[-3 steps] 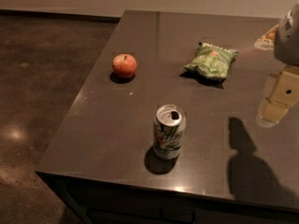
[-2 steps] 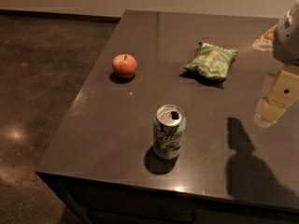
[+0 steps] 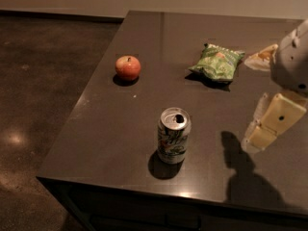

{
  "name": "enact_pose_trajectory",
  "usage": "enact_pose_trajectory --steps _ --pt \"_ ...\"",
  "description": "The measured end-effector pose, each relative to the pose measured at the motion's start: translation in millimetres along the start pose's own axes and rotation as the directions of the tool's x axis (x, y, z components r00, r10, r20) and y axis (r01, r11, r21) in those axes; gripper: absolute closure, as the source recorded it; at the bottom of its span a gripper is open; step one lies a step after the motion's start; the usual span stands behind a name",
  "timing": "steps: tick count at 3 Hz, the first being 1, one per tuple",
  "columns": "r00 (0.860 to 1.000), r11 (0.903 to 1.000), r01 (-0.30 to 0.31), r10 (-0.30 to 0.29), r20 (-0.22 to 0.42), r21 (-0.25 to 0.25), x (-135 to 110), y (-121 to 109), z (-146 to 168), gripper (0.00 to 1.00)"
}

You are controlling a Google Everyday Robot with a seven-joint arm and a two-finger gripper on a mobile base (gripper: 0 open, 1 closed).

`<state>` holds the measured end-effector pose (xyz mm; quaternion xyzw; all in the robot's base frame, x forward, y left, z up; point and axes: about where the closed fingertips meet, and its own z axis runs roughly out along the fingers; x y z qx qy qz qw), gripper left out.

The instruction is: Knock 7up can over

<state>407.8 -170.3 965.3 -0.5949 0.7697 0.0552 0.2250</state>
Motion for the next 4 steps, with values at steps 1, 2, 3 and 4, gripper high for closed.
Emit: enact_pose_trajectory --steps 1,2,3,4 --pt "0.992 0.9999 -0.009 0.01 0.124 -0.011 -21.8 27.2 25.4 0.0" --pt "0.982 0.9997 0.002 0.003 0.189 -0.024 -41.2 44.5 48.7 0.0" --pt "0.971 0.9991 0.019 -0.009 0.239 -0.039 -59.1 57.7 68.9 0.0" --pt "0.959 0.9987 0.02 -0.006 0.285 -0.046 -73.2 67.1 83.7 0.0"
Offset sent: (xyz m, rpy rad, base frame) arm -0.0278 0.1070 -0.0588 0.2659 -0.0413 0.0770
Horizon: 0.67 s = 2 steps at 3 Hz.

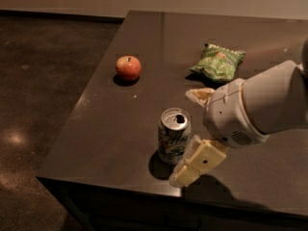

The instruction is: Knock 7up can over

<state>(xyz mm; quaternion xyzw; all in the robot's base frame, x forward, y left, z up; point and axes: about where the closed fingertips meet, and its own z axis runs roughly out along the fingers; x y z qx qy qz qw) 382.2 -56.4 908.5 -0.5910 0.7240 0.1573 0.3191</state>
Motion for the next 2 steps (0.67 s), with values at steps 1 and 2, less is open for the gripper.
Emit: enact_pose_trajectory --steps 1,2 --pt "0.999 0.9998 -0.017 0.017 0.035 0.007 -6.1 -1.6 13.7 0.12" --pt "0.997 0.999 -0.043 0.042 0.062 0.011 -8.4 -8.1 21.2 0.26"
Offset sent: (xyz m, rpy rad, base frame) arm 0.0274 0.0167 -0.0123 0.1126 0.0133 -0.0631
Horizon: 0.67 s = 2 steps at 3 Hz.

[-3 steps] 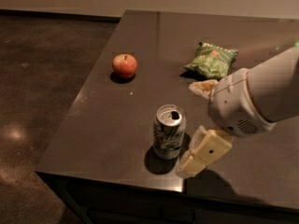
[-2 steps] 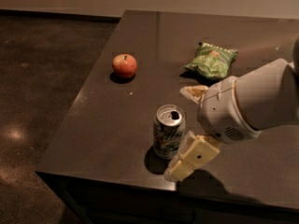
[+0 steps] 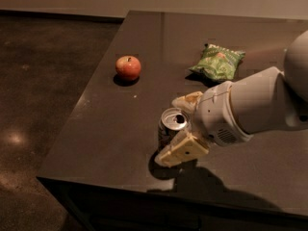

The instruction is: Knock 7up can over

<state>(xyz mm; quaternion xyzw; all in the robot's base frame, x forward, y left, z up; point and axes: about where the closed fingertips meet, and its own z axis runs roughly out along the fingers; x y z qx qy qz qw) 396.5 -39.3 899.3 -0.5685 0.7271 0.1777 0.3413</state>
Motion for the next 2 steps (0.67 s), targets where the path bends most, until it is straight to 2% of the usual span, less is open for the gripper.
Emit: enact_pose_trajectory --steps 2 --pt "0.999 0.9994 -0.033 0.034 0.029 -0.012 -6.9 -14.4 -11.8 0.72"
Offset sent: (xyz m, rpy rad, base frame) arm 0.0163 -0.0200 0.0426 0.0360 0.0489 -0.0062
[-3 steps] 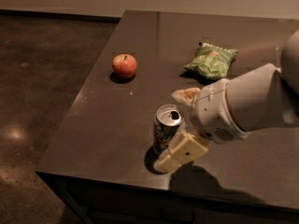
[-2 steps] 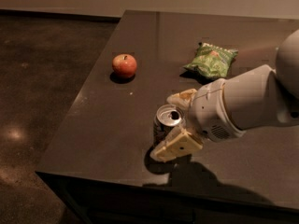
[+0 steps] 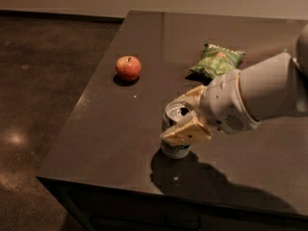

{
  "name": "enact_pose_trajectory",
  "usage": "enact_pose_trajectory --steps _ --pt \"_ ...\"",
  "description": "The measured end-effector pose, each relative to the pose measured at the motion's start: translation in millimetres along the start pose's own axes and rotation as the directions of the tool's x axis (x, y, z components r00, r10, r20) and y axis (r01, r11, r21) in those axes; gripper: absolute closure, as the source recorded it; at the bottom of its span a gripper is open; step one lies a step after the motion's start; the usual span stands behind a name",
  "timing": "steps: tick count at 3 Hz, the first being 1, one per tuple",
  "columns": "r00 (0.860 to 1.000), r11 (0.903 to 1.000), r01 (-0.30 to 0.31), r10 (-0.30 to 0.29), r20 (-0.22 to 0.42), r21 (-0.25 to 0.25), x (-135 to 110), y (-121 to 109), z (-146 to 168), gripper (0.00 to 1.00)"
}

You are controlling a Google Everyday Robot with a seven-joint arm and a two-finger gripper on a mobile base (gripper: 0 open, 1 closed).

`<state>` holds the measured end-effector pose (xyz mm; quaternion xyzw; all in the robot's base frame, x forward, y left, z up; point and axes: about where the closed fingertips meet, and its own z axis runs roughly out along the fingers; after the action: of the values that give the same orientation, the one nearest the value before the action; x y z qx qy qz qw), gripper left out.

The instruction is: Knock 7up can over

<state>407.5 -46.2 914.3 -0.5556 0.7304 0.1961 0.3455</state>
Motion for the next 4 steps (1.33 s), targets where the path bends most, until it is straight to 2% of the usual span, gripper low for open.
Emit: enact_pose_trajectory --steps 1,2,3,4 --pt "0.995 0.9997 0.02 -0.022 -0.1 -0.014 -15.3 -9.1 -22.2 1.0" --pt "0.963 0.9982 0.024 -0.038 -0.268 -0.054 -14.6 -13.6 -25.4 1.0" --pt "0.891 0.9947 0.036 -0.076 -0.448 -0.096 0.9 -18.4 -18.4 1.0" --pt "0.806 0.9913 0.054 -0.114 -0.581 -0.12 15.3 -31.2 -11.2 1.0"
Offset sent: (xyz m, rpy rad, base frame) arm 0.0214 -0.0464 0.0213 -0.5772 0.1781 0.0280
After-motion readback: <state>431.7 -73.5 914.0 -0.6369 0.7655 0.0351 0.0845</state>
